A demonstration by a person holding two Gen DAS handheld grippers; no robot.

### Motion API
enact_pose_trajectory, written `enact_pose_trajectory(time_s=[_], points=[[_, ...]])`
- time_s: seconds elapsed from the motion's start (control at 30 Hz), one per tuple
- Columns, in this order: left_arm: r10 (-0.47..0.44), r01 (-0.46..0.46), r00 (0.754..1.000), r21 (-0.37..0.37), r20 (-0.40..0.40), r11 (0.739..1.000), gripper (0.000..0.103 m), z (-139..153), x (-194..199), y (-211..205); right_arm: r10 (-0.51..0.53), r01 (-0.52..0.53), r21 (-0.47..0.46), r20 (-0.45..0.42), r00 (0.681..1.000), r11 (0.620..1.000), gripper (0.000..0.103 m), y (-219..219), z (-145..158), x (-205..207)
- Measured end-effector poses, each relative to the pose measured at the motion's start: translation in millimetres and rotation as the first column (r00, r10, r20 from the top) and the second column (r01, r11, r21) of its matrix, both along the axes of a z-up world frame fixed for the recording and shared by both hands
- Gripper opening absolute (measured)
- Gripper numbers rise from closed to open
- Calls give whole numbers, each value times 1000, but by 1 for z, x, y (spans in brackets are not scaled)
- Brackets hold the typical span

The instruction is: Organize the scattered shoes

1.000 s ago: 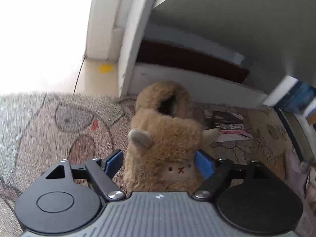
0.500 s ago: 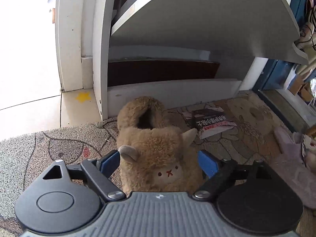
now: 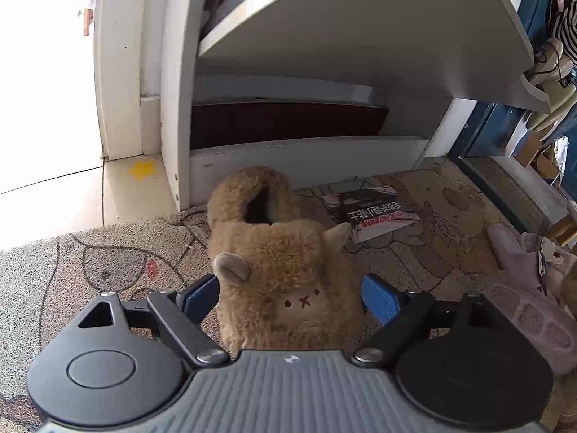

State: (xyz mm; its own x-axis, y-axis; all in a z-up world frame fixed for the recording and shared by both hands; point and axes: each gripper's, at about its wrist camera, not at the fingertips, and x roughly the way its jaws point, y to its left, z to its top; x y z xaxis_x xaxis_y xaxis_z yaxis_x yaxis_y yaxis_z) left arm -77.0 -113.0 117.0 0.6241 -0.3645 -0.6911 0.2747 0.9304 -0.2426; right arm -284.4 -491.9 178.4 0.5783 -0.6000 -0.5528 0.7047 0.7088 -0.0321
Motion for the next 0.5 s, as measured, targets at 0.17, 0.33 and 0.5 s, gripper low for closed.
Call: enact_pose_trajectory(time_s=[0.17,0.33,0.5], points=[[2,-3,1000,-29,-29,1000,89,-2,1,13,99,-99,-3,80,992,995,42,36,25,10],[31,-35,997,-50,-76,998,89,-11,3,27,193,-194,-7,107,975,981,34,64,34,30],[42,-48,995,-60,-86,997,89,-13,5,42,265,-283,85,182,947,955,17,90,35,46]])
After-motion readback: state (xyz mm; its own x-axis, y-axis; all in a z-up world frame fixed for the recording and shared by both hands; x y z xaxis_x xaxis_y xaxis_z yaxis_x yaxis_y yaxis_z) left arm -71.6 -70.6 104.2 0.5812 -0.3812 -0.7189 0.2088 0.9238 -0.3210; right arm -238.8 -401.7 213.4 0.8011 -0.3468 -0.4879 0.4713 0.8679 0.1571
